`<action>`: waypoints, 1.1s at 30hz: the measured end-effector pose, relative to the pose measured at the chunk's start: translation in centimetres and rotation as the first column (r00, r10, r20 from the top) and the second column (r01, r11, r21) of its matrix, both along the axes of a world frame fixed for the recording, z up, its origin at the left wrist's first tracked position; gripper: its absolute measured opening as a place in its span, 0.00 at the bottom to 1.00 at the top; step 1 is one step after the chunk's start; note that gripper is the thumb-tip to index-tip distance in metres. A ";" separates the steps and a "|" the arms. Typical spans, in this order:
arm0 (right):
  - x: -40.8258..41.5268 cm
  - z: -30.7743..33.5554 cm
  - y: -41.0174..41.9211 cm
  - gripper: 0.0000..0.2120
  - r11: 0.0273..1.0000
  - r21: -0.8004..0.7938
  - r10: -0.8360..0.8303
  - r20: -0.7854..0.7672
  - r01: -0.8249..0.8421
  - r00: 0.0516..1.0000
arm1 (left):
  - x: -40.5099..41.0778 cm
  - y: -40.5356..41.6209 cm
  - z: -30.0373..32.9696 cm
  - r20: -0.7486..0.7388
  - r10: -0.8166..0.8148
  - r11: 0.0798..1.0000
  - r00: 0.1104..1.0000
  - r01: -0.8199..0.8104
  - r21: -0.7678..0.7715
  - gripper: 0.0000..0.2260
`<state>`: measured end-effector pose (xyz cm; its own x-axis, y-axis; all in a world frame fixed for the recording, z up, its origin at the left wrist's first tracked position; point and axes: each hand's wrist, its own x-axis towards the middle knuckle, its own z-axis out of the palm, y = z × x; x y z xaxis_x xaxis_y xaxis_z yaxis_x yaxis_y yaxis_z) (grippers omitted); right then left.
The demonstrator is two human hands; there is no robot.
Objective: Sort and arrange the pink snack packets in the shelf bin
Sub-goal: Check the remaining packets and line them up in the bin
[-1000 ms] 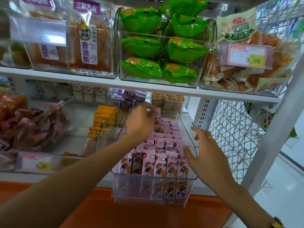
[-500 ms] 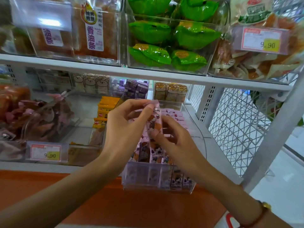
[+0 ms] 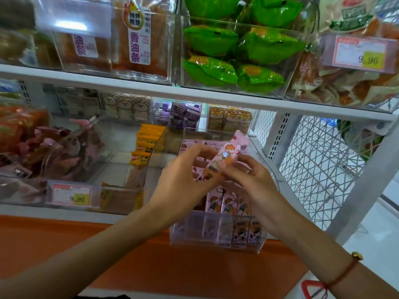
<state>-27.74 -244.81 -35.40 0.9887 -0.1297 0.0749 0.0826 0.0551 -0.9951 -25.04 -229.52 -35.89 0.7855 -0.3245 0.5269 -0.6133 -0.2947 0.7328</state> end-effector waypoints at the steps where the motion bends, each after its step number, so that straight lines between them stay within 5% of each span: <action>1: 0.0 0.2 -0.2 0.26 1.000 -0.005 0.002 0.015 -0.002 1.000 | 0.1 0.1 0.3 -0.016 -0.031 1.000 0.999 0.031 -0.001 0.19; 4: -0.1 0.8 -0.9 0.24 0.998 0.040 0.038 0.061 -0.040 0.997 | 0.4 0.2 0.7 -0.042 -0.117 0.991 0.992 0.120 0.065 0.25; 9: -0.2 0.7 -1.5 0.22 0.999 0.030 -0.014 0.038 0.013 0.999 | 1.0 0.3 0.5 -0.140 -0.170 0.977 0.975 0.186 0.106 0.14; 13: -0.4 1.1 -1.9 0.20 0.986 0.149 0.089 -0.067 -0.079 0.994 | 1.0 0.8 1.6 -0.539 -0.257 0.967 0.802 0.216 -0.139 0.08; 17: -0.5 1.2 -2.0 0.15 0.989 0.139 0.080 -0.169 -0.057 0.982 | 0.9 0.8 2.2 -0.676 -0.278 0.958 0.682 0.249 -0.143 0.18; 21: -0.5 0.9 -1.9 0.19 0.996 0.083 0.042 -0.202 -0.026 0.978 | 0.9 0.2 2.2 -0.719 -0.287 0.954 0.633 0.256 -0.156 0.18; 26: -0.6 1.3 -1.9 0.19 0.999 -0.016 -0.035 -0.093 0.034 0.995 | 0.9 0.0 1.9 -0.606 -0.257 0.961 0.752 0.267 -0.076 0.09; 29: -0.8 1.5 -2.2 0.22 0.988 -0.135 -0.063 0.097 0.076 0.993 | 1.3 -0.1 1.2 -0.218 -0.157 0.973 0.963 0.189 0.134 0.13; 33: -1.5 1.6 -1.8 0.19 0.927 -0.376 0.132 0.370 0.018 0.920 | 1.6 0.3 1.1 0.014 -0.139 0.990 0.990 0.139 0.011 0.17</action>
